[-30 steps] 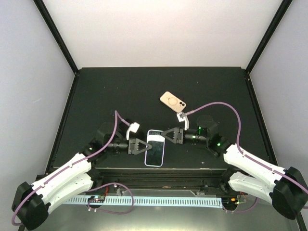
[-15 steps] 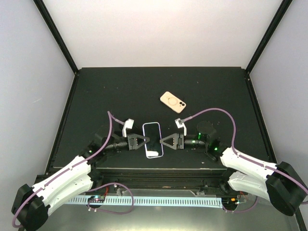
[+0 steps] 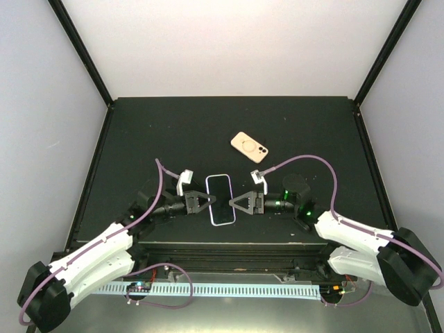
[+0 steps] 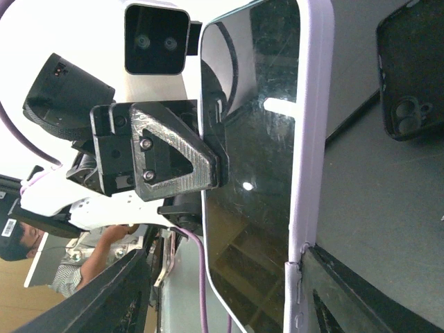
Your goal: Put the phone into the phone case
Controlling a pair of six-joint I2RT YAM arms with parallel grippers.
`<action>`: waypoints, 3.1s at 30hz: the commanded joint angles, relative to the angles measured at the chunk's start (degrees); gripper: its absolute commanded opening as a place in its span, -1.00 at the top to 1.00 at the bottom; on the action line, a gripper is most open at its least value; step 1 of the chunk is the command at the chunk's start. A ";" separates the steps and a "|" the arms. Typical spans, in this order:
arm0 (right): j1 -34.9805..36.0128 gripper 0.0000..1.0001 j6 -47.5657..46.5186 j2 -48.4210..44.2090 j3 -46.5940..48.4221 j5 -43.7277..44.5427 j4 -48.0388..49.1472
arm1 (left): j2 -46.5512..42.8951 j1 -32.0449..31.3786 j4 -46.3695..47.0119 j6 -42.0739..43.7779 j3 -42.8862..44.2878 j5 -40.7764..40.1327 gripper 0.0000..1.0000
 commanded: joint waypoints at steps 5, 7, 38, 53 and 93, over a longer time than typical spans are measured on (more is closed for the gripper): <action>0.29 -0.25 0.05 3.30 -0.69 -1.75 2.57 | -0.28 0.15 7.14 0.25 2.62 0.14 0.97; 0.27 -0.17 1.66 3.97 -1.42 -2.59 5.21 | 0.21 0.17 7.23 0.40 2.45 0.42 0.97; -1.45 0.98 -6.48 0.16 0.61 3.54 -10.97 | -1.67 0.55 -19.92 10.51 6.98 -16.41 -0.69; -15.54 0.97 -21.44 7.06 7.55 7.84 -37.01 | 1.28 2.80 -37.45 13.96 11.06 -34.29 -0.73; -23.34 -0.34 -23.32 -7.48 6.43 13.90 -49.05 | 33.08 10.92 -22.64 11.83 12.22 -31.12 0.11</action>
